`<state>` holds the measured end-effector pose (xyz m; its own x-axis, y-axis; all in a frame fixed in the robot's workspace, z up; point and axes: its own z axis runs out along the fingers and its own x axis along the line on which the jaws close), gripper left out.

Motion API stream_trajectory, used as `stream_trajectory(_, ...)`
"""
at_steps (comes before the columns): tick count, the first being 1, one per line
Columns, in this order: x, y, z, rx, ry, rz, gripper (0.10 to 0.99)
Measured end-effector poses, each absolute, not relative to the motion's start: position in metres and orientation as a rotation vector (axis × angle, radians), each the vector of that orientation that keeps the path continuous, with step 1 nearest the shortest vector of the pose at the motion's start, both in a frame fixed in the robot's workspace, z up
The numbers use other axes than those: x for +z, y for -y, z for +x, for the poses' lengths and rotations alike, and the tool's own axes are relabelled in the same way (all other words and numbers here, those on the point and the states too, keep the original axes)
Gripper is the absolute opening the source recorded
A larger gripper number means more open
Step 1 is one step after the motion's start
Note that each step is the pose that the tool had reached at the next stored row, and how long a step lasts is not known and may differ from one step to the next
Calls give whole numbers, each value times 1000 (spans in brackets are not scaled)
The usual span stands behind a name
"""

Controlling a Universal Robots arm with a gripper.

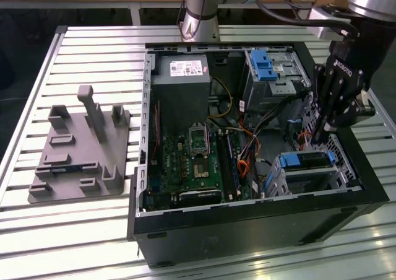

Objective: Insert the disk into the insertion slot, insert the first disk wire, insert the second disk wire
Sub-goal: 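Insert the first disk wire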

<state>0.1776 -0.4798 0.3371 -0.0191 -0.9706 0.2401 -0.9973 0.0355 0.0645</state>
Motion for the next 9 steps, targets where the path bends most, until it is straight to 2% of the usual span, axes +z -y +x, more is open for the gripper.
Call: stream_trajectory(9, 337, 498, 177, 135, 2113, 2058, 165)
